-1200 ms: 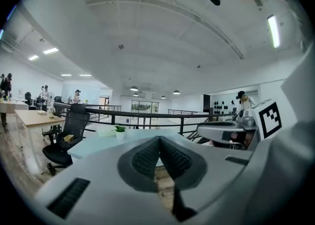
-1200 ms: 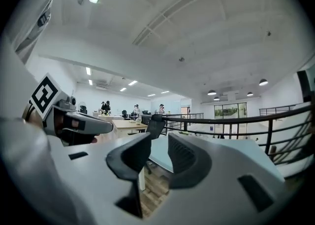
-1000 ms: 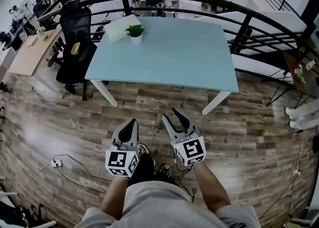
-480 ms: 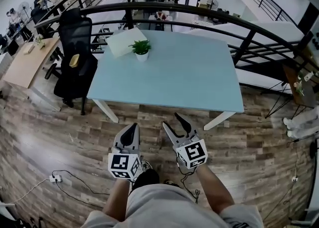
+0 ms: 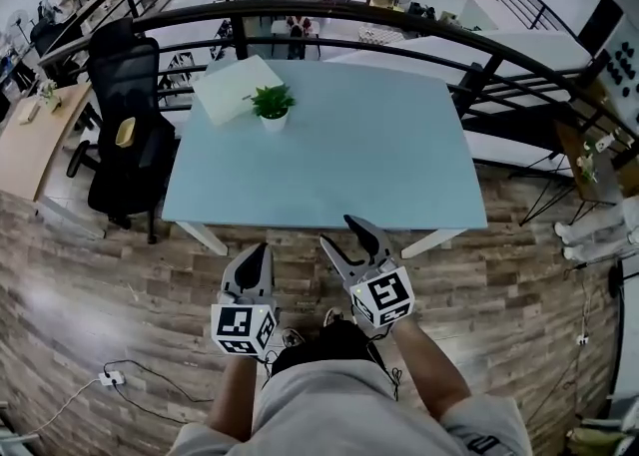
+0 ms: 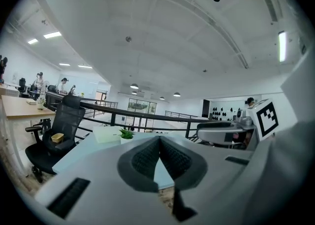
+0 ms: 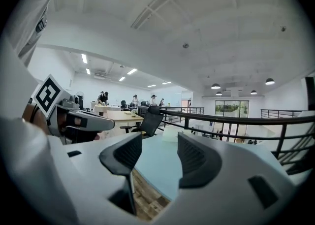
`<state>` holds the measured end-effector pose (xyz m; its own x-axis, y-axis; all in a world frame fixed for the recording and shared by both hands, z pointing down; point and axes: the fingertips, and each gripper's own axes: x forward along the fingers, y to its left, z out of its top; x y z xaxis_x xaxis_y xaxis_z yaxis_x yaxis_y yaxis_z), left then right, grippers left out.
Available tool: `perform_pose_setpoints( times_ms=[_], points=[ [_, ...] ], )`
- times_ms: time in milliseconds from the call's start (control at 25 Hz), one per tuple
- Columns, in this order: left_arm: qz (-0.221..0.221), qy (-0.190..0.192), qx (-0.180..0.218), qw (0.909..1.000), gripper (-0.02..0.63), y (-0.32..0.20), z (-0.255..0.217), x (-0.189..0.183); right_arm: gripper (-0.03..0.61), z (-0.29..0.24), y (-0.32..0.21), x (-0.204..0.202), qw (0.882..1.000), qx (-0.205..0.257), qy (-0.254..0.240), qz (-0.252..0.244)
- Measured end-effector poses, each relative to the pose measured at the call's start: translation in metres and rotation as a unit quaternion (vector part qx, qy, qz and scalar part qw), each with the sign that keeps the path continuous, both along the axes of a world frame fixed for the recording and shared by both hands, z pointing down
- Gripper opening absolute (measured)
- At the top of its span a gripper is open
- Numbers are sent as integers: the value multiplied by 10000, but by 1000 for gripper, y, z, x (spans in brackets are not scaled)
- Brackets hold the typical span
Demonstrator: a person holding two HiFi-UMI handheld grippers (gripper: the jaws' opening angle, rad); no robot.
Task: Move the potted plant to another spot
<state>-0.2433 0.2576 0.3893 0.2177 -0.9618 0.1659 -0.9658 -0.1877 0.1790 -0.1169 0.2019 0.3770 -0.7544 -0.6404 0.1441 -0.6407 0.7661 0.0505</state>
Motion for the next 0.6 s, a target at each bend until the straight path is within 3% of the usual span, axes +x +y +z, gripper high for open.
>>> perform_pose_setpoints(
  times_ms=[600],
  points=[
    [-450, -274, -326, 9981, 12, -160, 19, -25, 250, 17, -172, -24, 9985, -187, -57, -515]
  ],
)
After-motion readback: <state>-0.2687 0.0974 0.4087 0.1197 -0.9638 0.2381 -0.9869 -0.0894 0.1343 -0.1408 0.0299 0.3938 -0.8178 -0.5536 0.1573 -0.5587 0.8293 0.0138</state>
